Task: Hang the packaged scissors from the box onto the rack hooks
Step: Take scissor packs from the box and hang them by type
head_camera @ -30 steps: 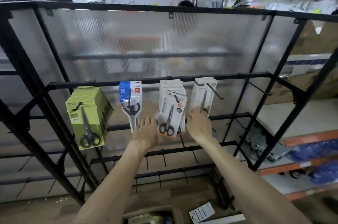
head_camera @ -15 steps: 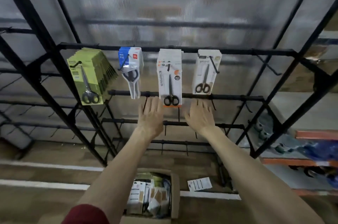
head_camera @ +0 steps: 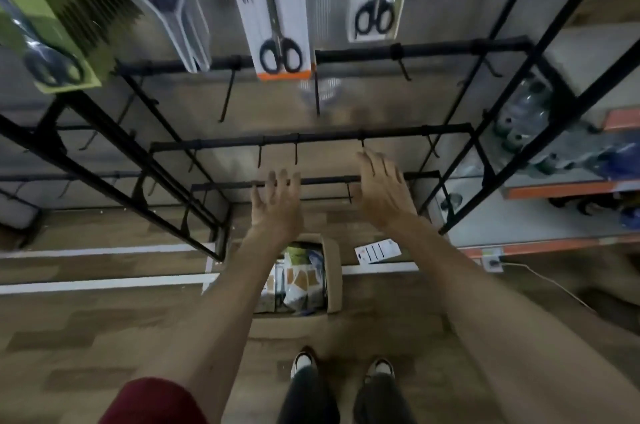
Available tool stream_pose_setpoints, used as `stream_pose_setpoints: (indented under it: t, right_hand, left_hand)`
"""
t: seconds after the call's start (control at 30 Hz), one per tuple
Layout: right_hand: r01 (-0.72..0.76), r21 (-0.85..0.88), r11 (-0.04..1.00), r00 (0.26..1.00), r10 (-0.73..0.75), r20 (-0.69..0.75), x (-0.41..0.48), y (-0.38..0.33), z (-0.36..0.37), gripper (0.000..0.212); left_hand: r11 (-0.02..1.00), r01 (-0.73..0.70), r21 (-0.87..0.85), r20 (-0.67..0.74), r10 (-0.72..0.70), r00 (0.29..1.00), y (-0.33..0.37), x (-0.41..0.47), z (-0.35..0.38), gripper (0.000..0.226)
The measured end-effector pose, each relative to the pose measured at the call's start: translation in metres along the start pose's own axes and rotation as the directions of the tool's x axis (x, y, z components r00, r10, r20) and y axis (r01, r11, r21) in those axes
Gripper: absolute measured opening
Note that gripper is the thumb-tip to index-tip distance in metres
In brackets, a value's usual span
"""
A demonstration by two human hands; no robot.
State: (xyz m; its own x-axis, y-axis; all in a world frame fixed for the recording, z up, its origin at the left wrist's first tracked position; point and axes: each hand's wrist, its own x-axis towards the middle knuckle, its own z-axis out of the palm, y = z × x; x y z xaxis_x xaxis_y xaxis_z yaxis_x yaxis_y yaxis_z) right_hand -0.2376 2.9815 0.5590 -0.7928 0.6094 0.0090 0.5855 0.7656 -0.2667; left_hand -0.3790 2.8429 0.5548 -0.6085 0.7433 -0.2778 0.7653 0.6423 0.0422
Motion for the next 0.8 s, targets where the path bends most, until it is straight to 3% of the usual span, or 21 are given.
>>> stream_pose_setpoints:
  t: [0.17, 0.33, 0.57, 0.8]
  right_hand:
    - [-0.019, -0.074, 0.997, 0.999, 0.022, 0.036, -0.006, 0.048, 0.126, 0.065]
    - [-0.079, -0.095, 0.992, 0.995, 0.084, 0.052, -0.003, 0.100, 0.265, 0.059]
    - [-0.089, -0.113, 0.990, 0.989, 0.102, 0.111, -0.006, 0.166, 0.449, 0.056]
    - [-0.121, -0.179, 0.976, 0.967, 0.157, 0.201, -0.019, 0.241, 0.607, 0.049]
  left_hand:
    - [0.988, -0.152, -0.021, 0.031, 0.152, 0.988, 0.010, 0.048, 0.120, 0.072]
    - [0.983, -0.181, -0.001, 0.060, 0.181, 0.982, 0.021, 0.098, 0.247, 0.082]
    - [0.973, -0.228, -0.042, 0.050, 0.230, 0.972, 0.024, 0.157, 0.434, 0.079]
    - [0.921, -0.368, 0.125, 0.012, 0.370, 0.929, 0.049, 0.223, 0.590, 0.078]
